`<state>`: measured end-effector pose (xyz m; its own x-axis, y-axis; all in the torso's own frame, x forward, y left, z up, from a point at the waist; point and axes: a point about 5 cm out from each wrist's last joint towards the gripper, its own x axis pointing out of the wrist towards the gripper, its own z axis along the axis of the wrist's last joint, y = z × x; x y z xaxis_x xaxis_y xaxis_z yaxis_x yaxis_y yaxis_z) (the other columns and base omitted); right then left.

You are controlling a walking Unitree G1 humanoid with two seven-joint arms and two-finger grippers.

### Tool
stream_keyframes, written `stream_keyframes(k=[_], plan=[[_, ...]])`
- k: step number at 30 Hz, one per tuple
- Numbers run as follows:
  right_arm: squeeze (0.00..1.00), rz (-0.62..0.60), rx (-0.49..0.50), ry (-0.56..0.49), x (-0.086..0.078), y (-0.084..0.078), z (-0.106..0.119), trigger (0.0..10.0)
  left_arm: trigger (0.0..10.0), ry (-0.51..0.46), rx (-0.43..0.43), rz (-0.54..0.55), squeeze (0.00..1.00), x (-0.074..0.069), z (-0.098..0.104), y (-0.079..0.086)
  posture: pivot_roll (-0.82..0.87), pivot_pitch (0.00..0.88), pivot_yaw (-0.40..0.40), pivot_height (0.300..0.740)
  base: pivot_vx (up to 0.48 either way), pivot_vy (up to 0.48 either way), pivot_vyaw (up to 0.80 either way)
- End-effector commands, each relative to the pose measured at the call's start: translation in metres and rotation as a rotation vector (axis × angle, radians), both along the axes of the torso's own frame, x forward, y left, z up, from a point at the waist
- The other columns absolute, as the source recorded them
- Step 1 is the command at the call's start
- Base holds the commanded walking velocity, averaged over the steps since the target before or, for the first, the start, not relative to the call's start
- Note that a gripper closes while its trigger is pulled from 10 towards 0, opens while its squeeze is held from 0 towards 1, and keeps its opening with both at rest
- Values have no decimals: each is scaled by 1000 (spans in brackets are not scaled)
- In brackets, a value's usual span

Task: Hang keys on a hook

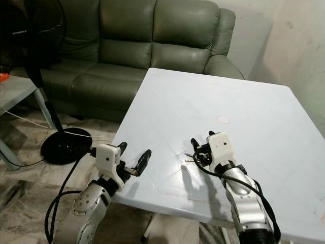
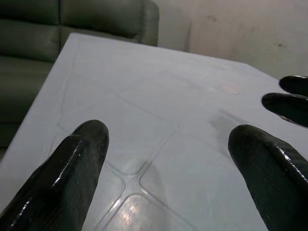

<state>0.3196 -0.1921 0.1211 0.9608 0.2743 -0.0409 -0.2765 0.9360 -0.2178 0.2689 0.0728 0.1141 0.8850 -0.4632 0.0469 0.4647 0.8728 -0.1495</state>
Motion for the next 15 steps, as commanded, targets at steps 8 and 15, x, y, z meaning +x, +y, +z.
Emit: stream_keyframes(k=[8, 15], plan=[[0, 120, -59, 131, -15, -18, -24, 10000, 10000, 21, -17, -3, 0, -9, 2, -5, 19, 113, -67, 740, 0, 0, 0], [0, 104, -98, 150, -21, -29, -26, 10000, 10000, 35, -20, -4, 0, -11, 2, -6, 7, 126, -60, 740, 0, 0, 0]])
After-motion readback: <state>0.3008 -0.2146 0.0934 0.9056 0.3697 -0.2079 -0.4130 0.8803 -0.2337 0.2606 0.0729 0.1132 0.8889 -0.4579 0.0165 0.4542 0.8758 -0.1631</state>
